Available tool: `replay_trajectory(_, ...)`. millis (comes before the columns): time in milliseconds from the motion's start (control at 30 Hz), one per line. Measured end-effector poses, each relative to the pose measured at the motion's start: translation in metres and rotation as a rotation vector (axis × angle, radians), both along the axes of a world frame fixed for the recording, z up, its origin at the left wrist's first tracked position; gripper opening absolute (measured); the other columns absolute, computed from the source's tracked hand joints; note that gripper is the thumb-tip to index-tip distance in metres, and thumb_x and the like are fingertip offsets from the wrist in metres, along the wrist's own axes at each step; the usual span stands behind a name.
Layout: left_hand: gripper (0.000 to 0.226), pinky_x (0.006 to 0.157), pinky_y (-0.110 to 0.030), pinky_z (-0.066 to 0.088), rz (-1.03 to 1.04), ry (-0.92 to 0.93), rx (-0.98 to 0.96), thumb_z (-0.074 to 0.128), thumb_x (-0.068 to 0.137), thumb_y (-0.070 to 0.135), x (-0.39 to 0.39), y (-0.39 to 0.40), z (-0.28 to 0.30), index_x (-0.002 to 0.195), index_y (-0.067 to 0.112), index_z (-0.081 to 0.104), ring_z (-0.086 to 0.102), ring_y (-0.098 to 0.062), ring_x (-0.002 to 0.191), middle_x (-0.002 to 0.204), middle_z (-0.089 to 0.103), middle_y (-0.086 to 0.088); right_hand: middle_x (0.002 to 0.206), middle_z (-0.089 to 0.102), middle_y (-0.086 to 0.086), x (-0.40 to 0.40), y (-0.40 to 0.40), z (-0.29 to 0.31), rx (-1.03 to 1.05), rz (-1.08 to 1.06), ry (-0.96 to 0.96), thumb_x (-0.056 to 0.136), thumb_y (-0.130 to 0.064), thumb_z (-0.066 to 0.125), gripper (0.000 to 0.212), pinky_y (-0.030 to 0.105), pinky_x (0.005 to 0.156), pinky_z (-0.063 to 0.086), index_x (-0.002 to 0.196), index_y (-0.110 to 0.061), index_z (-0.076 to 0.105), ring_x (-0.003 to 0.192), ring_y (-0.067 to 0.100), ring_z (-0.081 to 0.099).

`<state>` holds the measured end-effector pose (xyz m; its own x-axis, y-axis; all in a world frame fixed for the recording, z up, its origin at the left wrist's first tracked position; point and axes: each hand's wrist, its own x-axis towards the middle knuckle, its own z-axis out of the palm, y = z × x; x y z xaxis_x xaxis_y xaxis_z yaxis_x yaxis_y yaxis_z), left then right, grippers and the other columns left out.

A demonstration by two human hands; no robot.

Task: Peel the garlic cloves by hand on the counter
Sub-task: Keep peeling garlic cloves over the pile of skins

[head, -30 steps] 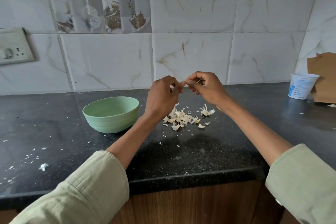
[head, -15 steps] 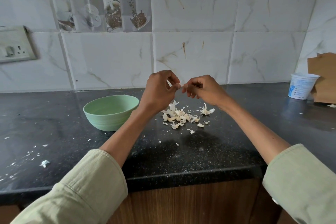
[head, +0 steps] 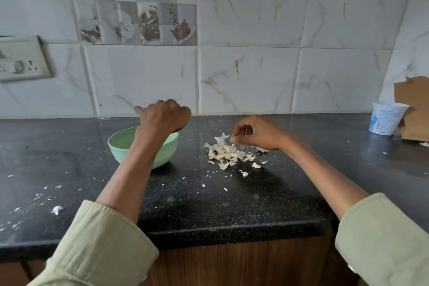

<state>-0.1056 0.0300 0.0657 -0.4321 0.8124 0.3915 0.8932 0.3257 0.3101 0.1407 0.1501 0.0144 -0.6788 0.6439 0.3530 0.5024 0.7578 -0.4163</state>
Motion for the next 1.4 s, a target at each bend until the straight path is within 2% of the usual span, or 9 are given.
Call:
replay_trajectory(200,0.043,0.097,-0.049,0.026,0.091,-0.141,-0.014,0.034,0.062,0.026,0.005,-0.006,-0.003,0.071,0.013,0.073,0.056,-0.025,0.077,0.077,0.073,-0.005,0.097,0.073,-0.010,-0.015,-0.011,-0.004,-0.024,0.132,-0.071,0.088,-0.046,0.083,0.018,0.016,0.068,0.044,0.101,-0.034,0.082,0.079,-0.002,0.058)
replay_trajectory(333,0.028,0.106,-0.050,0.030,0.077,-0.075,0.126,0.043,0.084,0.025,0.021,0.000,-0.005,0.067,0.010,0.060,0.052,-0.027,0.073,0.073,0.055,-0.008,0.095,0.066,-0.006,-0.022,-0.012,-0.011,-0.018,0.130,-0.111,0.085,-0.048,0.085,0.018,0.012,0.066,0.040,0.098,-0.035,0.081,0.077,-0.005,0.054)
replay_trajectory(467,0.038,0.095,-0.049,0.031,0.058,0.012,0.358,0.045,0.088,0.029,0.031,0.008,-0.013,0.057,0.008,0.050,0.045,-0.024,0.059,0.062,0.053,-0.008,0.100,0.062,-0.005,-0.024,-0.014,-0.012,-0.010,0.112,-0.111,0.085,-0.049,0.085,0.018,0.018,0.073,0.042,0.096,-0.035,0.081,0.086,-0.001,0.055)
replay_trajectory(667,0.037,0.087,-0.044,0.041,-0.150,0.152,0.362,0.047,0.090,0.024,0.041,0.022,-0.027,0.056,0.010,0.046,0.045,-0.025,0.055,0.056,0.053,-0.007,0.097,0.075,-0.003,-0.018,-0.014,0.004,-0.015,0.119,0.142,0.090,-0.025,0.083,0.024,0.009,0.072,0.047,0.104,-0.006,0.075,0.076,-0.009,0.064)
replay_trajectory(767,0.021,0.073,-0.040,0.051,-0.455,0.070,0.301,0.050,0.093,0.021,0.051,0.029,-0.038,0.079,0.012,0.062,0.058,-0.026,0.071,0.080,0.067,-0.005,0.088,0.077,-0.005,0.000,0.001,0.009,0.033,0.019,0.186,0.085,-0.029,0.088,0.024,0.017,0.072,0.050,0.098,-0.012,0.077,0.078,0.001,0.069)
replay_trajectory(900,0.010,0.084,-0.045,0.057,-0.678,-0.016,0.163,0.058,0.094,0.025,0.059,0.041,-0.056,0.100,0.023,0.065,0.063,-0.017,0.091,0.102,0.065,0.006,0.082,0.075,-0.013,0.020,0.008,0.009,0.174,-0.131,-0.049,0.084,-0.037,0.088,0.024,0.018,0.071,0.048,0.095,-0.017,0.080,0.075,-0.004,0.067)
replay_trajectory(1033,0.022,0.082,-0.042,0.060,-0.717,-0.083,0.183,0.075,0.094,0.037,0.058,0.054,-0.068,0.106,0.019,0.074,0.069,-0.016,0.087,0.094,0.074,0.006,0.085,0.078,-0.013,0.013,0.001,0.011,0.127,-0.062,0.020,0.082,-0.034,0.090,0.020,0.022,0.076,0.055,0.096,-0.021,0.083,0.082,0.002,0.073)
replay_trajectory(1267,0.022,0.048,-0.028,0.046,-0.651,-0.270,0.384,0.080,0.093,0.032,0.054,0.051,-0.063,0.075,0.020,0.081,0.058,-0.015,0.048,0.061,0.071,0.002,0.090,0.080,0.009,0.010,-0.008,0.017,-0.099,0.085,0.286,0.083,-0.023,0.089,0.027,0.037,0.084,0.064,0.102,-0.007,0.079,0.083,0.026,0.076)
replay_trajectory(1400,0.018,0.067,-0.031,0.062,-0.720,-0.424,0.402,0.072,0.097,0.013,0.056,0.050,-0.063,0.087,0.018,0.085,0.073,-0.012,0.066,0.072,0.078,0.005,0.096,0.078,0.018,0.011,-0.011,0.019,-0.143,0.122,0.404,0.090,-0.014,0.083,0.022,0.037,0.084,0.064,0.107,-0.001,0.076,0.089,0.032,0.075)
